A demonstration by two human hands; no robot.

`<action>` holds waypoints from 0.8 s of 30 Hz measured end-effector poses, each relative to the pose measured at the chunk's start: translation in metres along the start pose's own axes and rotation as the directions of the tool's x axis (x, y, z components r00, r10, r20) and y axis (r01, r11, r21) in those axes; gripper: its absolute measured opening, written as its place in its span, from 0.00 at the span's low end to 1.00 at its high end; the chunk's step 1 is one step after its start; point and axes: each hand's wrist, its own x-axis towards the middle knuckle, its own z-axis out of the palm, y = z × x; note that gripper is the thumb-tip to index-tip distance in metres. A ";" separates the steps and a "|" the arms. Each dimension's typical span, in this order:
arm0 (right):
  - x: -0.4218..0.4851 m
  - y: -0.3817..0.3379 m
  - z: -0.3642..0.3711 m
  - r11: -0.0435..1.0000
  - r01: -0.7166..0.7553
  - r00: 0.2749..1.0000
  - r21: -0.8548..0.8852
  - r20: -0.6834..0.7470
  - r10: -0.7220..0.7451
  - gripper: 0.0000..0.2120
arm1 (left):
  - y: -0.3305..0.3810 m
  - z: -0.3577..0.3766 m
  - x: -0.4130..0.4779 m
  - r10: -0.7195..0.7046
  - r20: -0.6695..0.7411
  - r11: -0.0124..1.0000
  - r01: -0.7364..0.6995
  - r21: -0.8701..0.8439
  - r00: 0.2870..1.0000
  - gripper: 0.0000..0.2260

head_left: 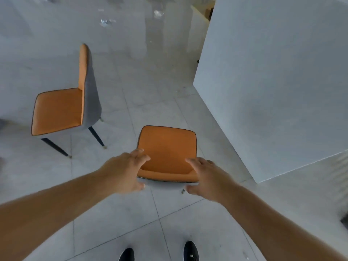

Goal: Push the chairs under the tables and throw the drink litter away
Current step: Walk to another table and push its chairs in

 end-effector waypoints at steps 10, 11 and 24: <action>0.053 0.049 0.073 0.990 0.125 0.986 -0.061 0.121 -0.117 0.23 | -0.017 0.073 0.045 -0.096 0.104 0.984 0.110 -0.137 0.990 0.17; 0.056 0.049 0.074 0.986 0.146 0.984 -0.081 0.119 -0.136 0.23 | -0.021 0.076 0.044 -0.089 0.093 0.986 0.101 -0.136 0.992 0.13; 0.129 -0.036 0.080 0.883 0.436 0.898 -0.173 0.146 -0.415 0.24 | -0.073 0.110 -0.057 -0.349 0.039 0.905 0.348 -0.244 0.936 0.03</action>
